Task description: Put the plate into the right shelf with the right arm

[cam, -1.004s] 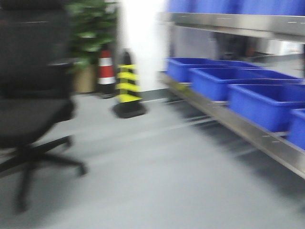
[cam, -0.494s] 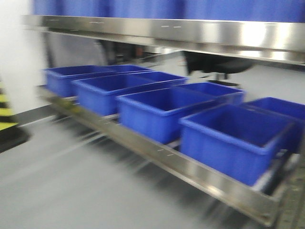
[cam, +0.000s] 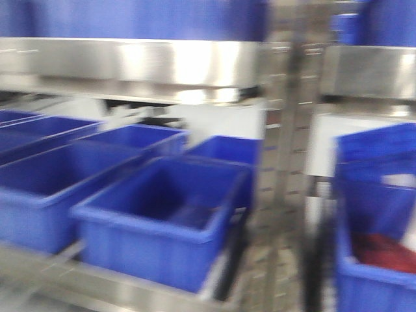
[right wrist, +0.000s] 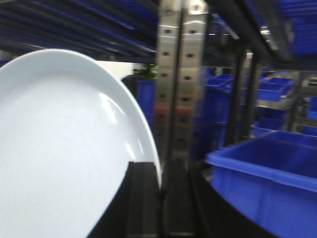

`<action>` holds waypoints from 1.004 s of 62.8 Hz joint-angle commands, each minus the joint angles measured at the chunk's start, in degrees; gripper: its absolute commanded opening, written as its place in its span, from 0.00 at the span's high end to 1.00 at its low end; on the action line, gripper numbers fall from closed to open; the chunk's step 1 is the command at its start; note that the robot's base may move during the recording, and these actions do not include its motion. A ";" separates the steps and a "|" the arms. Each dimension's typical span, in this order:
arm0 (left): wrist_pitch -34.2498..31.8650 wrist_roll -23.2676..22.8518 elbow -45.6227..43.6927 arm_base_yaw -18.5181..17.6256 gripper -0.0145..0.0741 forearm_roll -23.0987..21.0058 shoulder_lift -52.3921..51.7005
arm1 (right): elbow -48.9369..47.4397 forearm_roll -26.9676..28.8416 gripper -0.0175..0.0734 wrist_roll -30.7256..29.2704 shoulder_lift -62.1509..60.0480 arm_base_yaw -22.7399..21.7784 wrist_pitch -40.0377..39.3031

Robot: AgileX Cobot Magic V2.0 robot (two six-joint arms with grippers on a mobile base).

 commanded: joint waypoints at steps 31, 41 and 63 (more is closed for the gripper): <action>-4.73 -0.14 0.36 -0.20 0.89 -0.22 -0.62 | -1.71 -1.12 0.75 -0.20 0.85 -0.17 -5.68; -4.73 -0.14 0.36 -0.20 0.89 -0.22 -0.62 | -1.71 -1.12 0.75 -0.20 0.85 -0.17 -5.68; -4.73 -0.14 0.36 -0.20 0.89 -0.22 -0.62 | -1.71 -1.12 0.75 -0.20 0.85 -0.17 -5.68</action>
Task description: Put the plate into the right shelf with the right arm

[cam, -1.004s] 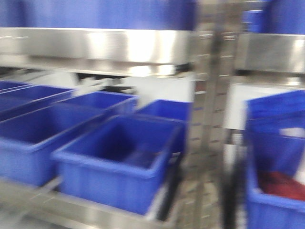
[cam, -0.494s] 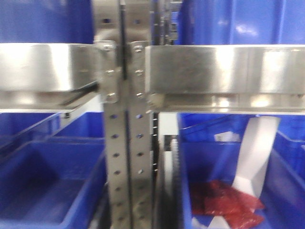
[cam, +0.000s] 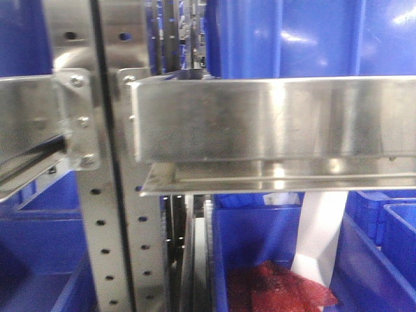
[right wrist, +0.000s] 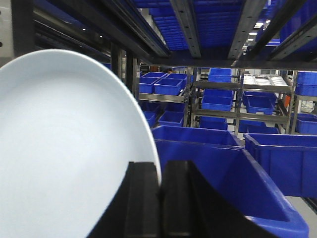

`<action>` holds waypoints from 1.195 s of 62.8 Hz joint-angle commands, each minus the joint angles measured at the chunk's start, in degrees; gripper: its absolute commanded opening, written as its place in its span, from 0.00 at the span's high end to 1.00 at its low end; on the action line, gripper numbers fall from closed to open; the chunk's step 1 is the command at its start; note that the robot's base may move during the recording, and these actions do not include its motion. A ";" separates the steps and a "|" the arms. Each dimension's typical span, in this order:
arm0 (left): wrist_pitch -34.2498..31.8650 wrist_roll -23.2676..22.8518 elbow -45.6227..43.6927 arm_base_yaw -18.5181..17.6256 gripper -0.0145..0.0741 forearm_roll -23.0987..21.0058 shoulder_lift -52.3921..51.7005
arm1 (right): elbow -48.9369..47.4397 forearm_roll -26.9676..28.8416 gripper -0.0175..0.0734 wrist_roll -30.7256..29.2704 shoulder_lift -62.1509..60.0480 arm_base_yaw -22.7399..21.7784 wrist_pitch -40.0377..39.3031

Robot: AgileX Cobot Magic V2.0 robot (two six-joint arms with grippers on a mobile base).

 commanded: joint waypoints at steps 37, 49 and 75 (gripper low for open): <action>-4.73 -0.14 0.36 -0.20 0.89 -0.22 -0.62 | -1.71 -1.12 0.75 -0.20 0.85 -0.17 -5.65; -4.73 -0.14 0.36 -0.20 0.89 -0.22 -0.62 | -1.71 -1.12 0.75 -0.26 0.98 -0.17 -8.26; -4.73 -0.14 0.36 -0.20 0.89 -0.22 -0.62 | -24.56 -1.12 0.75 -0.18 24.80 -0.17 -2.59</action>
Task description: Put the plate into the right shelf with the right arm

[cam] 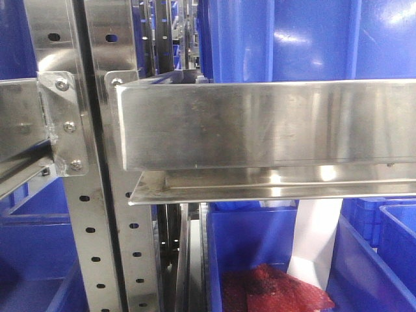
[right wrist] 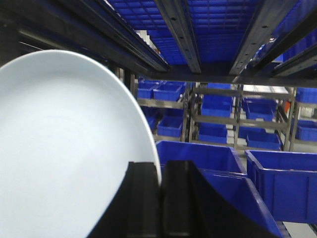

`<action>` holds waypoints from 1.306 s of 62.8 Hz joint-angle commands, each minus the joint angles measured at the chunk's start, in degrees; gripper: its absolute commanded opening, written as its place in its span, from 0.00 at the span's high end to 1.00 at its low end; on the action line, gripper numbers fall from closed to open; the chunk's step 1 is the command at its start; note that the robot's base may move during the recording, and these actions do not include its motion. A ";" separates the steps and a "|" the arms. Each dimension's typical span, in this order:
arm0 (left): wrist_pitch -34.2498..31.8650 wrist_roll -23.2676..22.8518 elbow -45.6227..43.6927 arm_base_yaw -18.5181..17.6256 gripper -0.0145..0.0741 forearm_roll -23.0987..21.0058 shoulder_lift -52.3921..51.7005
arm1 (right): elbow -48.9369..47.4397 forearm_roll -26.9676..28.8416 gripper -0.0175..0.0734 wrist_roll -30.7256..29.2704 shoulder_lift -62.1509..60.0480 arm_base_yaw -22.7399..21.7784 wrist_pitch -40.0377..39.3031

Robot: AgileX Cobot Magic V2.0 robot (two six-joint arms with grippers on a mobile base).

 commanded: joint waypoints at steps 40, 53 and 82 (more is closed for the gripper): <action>-4.73 -0.14 0.36 -0.20 0.89 -0.22 -0.62 | -33.31 -1.12 0.75 -0.18 37.35 -10.64 14.84; -4.73 -0.14 0.36 -0.20 0.89 -0.22 -0.62 | -33.31 -1.12 0.75 -0.18 45.29 -10.82 14.84; -4.73 -0.14 0.36 -0.20 0.89 -0.22 -0.62 | -33.98 -1.07 0.38 -0.18 50.59 -10.82 15.43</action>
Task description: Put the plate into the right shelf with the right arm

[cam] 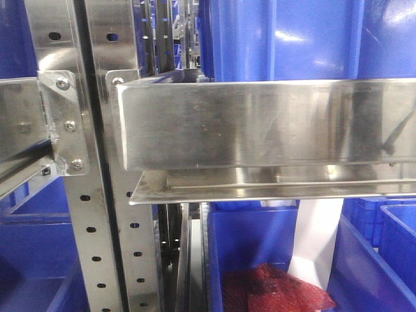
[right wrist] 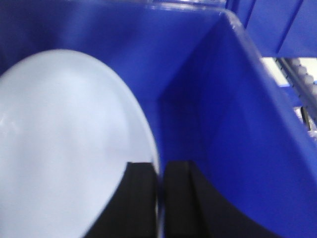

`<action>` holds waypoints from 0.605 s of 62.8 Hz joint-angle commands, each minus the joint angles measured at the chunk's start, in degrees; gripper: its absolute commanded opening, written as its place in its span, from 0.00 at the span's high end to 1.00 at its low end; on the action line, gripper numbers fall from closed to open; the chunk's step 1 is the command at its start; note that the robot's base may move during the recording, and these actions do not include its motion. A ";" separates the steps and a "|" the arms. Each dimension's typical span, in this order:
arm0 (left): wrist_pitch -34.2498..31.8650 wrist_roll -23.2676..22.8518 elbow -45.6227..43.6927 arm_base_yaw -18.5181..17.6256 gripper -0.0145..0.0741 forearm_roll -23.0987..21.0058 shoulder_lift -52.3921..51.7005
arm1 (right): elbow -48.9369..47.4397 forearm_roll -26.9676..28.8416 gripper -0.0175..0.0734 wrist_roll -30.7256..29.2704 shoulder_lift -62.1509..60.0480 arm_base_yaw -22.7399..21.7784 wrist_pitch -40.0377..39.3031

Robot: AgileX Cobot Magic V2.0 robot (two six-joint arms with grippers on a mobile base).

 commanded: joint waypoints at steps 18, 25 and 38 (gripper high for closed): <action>-4.73 -0.14 0.36 -0.20 0.89 -0.22 -0.62 | -4.29 -0.35 0.15 -0.18 -5.83 -0.03 -1.10; -4.73 -0.14 0.36 -0.20 0.89 -0.22 -0.62 | -4.14 1.84 0.22 -0.18 -8.82 -0.03 -0.13; -4.73 -0.14 0.36 -0.20 0.89 -0.22 -0.62 | 1.60 3.91 0.54 -0.90 -18.31 0.15 0.22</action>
